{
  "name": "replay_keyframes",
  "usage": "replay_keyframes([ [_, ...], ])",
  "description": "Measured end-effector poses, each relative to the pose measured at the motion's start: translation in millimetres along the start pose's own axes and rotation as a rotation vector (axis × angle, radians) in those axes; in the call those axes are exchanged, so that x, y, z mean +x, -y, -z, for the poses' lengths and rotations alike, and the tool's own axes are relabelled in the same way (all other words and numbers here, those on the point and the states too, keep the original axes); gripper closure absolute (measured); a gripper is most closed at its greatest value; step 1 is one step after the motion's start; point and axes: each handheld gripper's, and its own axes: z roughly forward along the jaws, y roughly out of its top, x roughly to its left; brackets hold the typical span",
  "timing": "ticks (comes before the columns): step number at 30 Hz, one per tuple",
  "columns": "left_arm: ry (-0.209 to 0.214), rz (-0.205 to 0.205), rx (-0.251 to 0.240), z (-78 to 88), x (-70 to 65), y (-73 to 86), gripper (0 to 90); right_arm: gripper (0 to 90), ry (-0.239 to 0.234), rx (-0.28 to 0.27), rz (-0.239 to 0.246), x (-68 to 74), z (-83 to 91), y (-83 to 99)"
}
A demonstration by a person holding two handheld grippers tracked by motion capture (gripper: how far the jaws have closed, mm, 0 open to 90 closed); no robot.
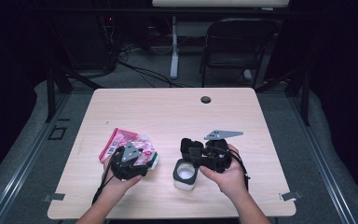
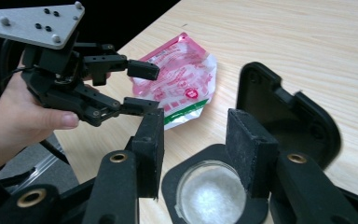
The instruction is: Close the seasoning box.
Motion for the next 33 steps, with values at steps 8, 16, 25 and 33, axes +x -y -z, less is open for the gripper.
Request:
replay_keyframes([
  [8,0.001,0.001,-0.002,-2.7,1.0,-0.8,40.8,58.2,0.016,-0.01,-0.012,-4.0,6.1,0.2],
  [16,-0.007,0.014,-0.009,0.2,5.3,-2.2,41.5,59.0,0.019,-0.009,-0.028,-9.2,12.4,-1.9],
  [25,-0.017,0.022,-0.026,1.8,7.1,-7.9,41.6,59.9,0.033,0.026,-0.05,-18.4,21.0,-2.1],
  [33,-0.028,0.032,-0.036,6.6,11.6,-7.5,41.6,60.2,0.04,0.042,-0.072,-24.9,28.0,-3.3],
])
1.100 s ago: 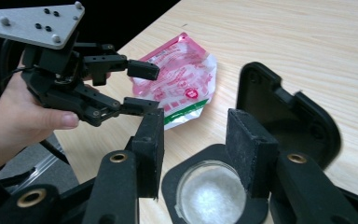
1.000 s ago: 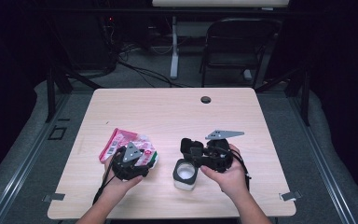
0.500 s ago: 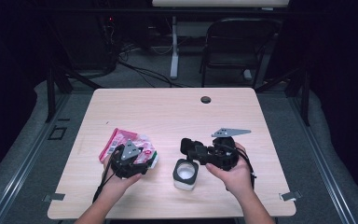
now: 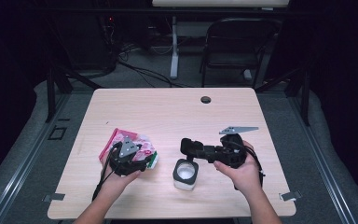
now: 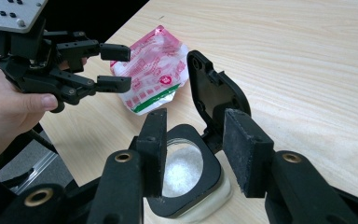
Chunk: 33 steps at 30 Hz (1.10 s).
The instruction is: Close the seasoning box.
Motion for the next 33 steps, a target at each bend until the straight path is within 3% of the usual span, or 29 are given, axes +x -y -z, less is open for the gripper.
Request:
replay_keyframes([
  [9,-0.009,0.01,-0.005,2.4,5.8,2.0,41.6,60.1,0.003,0.028,0.008,-7.1,4.0,-1.4],
  [33,-0.029,0.022,-0.002,9.5,13.9,10.2,41.6,57.5,0.063,0.027,0.011,-22.9,-3.6,-1.3],
])
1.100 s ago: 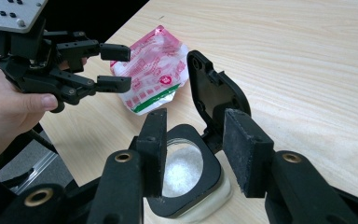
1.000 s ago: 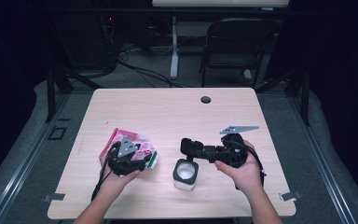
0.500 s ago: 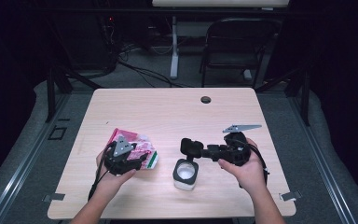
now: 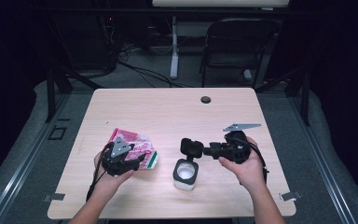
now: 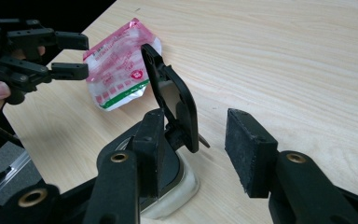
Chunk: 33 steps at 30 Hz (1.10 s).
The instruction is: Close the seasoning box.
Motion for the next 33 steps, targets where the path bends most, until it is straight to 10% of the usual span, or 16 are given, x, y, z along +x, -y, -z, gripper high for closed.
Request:
replay_keyframes([
  [33,-0.076,0.05,0.018,22.1,10.8,19.6,41.6,68.7,-0.011,0.067,0.086,8.4,-37.8,-12.8],
])
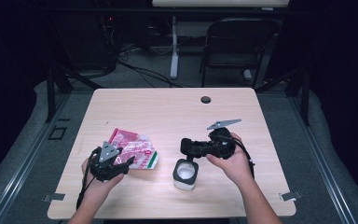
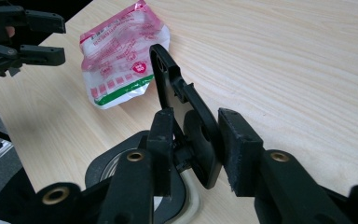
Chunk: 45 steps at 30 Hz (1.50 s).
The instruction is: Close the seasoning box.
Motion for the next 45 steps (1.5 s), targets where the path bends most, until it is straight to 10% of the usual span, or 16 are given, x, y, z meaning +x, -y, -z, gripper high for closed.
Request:
replay_keyframes([
  [45,-0.002,-0.005,0.011,-7.0,-4.0,-0.3,41.7,76.5,0.08,0.047,0.243,33.2,6.2,0.5],
])
